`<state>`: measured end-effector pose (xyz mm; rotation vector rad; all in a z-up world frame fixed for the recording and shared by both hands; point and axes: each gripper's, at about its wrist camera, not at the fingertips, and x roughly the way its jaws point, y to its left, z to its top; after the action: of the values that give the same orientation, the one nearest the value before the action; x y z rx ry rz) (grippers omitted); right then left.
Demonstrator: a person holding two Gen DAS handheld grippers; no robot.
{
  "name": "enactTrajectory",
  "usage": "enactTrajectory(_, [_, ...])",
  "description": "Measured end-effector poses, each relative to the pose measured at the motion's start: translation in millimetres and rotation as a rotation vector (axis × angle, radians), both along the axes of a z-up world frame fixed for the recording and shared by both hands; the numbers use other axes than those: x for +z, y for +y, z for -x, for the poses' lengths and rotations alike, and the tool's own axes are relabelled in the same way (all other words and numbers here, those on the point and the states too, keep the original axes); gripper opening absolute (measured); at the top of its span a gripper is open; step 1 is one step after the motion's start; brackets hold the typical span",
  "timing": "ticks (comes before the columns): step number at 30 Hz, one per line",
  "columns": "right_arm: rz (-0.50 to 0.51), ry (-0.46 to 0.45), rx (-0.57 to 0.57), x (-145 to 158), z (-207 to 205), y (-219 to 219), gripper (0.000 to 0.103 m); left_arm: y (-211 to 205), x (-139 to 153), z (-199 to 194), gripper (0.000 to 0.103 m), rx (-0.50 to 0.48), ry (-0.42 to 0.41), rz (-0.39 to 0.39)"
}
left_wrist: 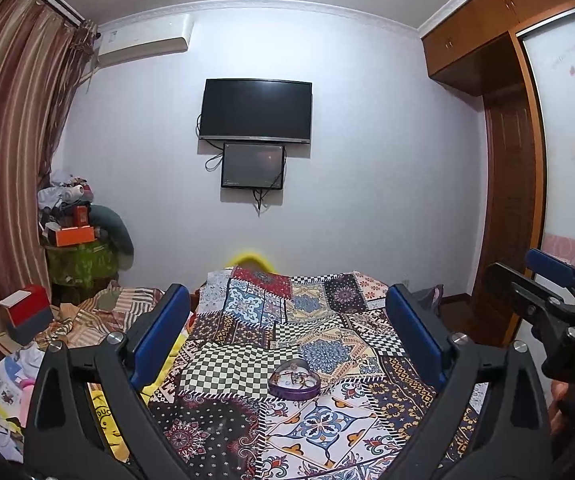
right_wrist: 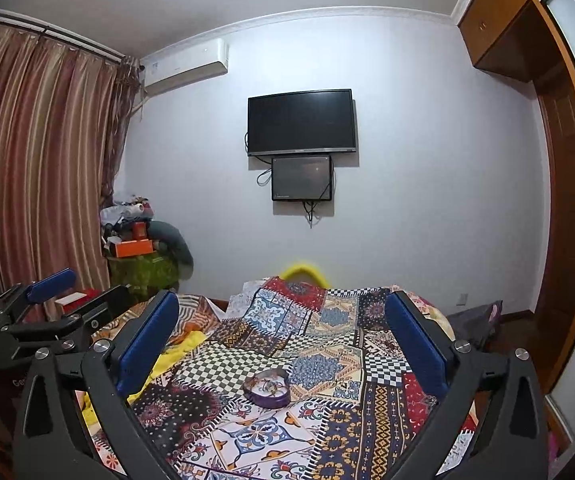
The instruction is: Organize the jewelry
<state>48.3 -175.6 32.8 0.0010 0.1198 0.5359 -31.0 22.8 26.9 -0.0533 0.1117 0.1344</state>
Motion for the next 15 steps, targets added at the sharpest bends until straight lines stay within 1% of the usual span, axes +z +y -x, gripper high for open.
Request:
enactTrajectory(7, [-0.004, 0.023, -0.002, 0.8, -0.7, -4.8, 0.102, -0.2, 0.4, -1.3, 0.100, -0.005, 0.006, 0.003])
enactTrajectory(15, [0.001, 0.027, -0.006, 3.0, 0.4, -7.2, 0.102, 1.5, -1.2, -4.1, 0.102, -0.011, 0.018, 0.011])
